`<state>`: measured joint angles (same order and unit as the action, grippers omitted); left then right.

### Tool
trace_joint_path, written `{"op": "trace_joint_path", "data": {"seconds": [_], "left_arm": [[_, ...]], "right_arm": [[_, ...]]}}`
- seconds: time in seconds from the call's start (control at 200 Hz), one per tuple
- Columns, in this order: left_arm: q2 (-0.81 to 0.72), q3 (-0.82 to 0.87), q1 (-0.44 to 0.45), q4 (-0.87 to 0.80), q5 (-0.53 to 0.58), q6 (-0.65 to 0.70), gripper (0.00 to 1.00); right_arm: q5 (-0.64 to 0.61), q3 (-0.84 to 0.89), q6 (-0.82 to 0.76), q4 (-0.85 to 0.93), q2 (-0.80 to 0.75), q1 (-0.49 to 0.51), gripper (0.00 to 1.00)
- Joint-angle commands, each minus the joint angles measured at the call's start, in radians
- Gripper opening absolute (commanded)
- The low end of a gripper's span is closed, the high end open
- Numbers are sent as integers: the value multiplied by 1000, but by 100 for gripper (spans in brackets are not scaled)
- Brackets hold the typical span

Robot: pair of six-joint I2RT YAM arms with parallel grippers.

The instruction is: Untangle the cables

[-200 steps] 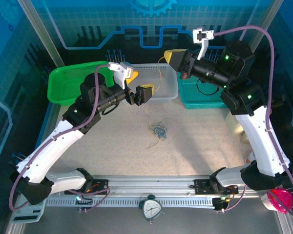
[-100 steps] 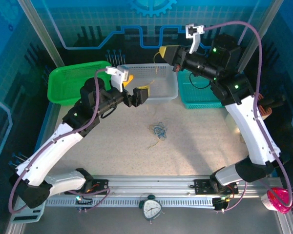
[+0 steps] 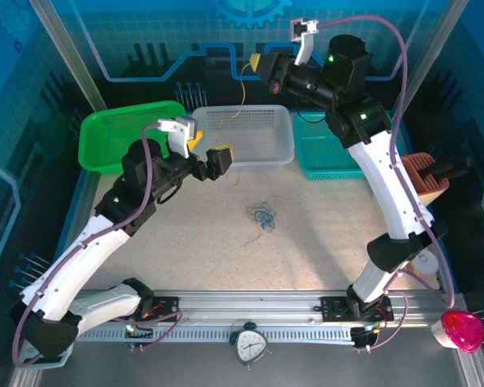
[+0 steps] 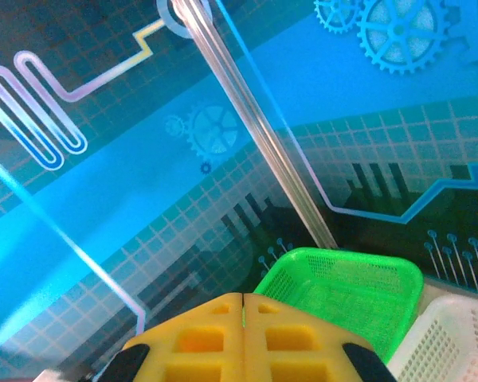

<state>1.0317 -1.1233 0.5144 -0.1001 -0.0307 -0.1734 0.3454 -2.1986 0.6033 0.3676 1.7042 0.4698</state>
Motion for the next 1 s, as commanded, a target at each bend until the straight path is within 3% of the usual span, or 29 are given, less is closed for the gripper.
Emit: {"op": "trace_joint_path", "data": {"seconds": [0.0, 0.29, 0.605, 0.83, 0.995], "left_arm": [[-42, 33, -15, 33, 19, -26, 99], [-87, 98, -38, 43, 52, -54, 99], [-98, 150, -63, 57, 68, -86, 99], [-86, 170, -78, 68, 73, -89, 99], [-69, 168, -85, 73, 75, -106, 99]], "right_arm": [[-26, -60, 16, -66, 51, -29, 0], [-27, -242, 65, -105, 238, -89, 0], [-17, -221, 95, -305, 453, -117, 0], [7, -130, 68, -285, 572, -94, 0], [-60, -127, -56, -115, 661, -58, 0]]}}
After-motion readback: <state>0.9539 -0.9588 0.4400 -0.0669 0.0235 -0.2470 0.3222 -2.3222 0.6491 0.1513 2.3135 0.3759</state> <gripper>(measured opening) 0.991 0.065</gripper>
